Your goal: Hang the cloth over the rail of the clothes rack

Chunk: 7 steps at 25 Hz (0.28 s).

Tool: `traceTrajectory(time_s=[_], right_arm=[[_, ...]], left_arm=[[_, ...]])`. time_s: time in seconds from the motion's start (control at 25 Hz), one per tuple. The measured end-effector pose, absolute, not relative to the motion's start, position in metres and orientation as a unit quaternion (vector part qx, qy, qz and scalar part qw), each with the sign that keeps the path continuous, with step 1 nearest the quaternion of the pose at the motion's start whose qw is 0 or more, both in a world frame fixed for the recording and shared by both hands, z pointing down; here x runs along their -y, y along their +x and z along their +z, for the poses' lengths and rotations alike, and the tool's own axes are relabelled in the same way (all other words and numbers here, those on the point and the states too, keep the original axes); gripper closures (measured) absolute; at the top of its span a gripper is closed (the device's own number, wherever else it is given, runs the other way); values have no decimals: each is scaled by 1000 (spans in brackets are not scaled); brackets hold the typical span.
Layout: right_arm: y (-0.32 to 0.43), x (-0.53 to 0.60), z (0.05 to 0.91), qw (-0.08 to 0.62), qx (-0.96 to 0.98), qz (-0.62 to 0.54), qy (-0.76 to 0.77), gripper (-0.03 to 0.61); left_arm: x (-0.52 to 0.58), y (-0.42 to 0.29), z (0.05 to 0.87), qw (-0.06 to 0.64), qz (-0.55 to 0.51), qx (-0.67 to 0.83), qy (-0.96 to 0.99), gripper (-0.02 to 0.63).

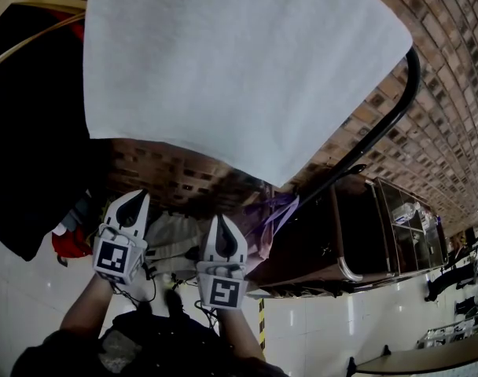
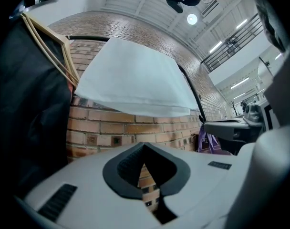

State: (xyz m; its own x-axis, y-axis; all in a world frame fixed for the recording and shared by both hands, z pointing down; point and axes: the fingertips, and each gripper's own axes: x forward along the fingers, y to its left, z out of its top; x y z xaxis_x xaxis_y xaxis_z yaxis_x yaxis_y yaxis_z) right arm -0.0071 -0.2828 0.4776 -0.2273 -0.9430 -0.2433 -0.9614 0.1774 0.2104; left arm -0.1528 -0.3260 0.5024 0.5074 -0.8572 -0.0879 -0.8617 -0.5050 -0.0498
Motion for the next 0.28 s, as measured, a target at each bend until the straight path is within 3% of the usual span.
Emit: traceTrajectory(time_s=[0.28], right_arm=[[-12, 286, 480, 17, -777, 162, -608, 552]], left_arm=[[330, -155, 502, 31, 35, -499, -865, 606]])
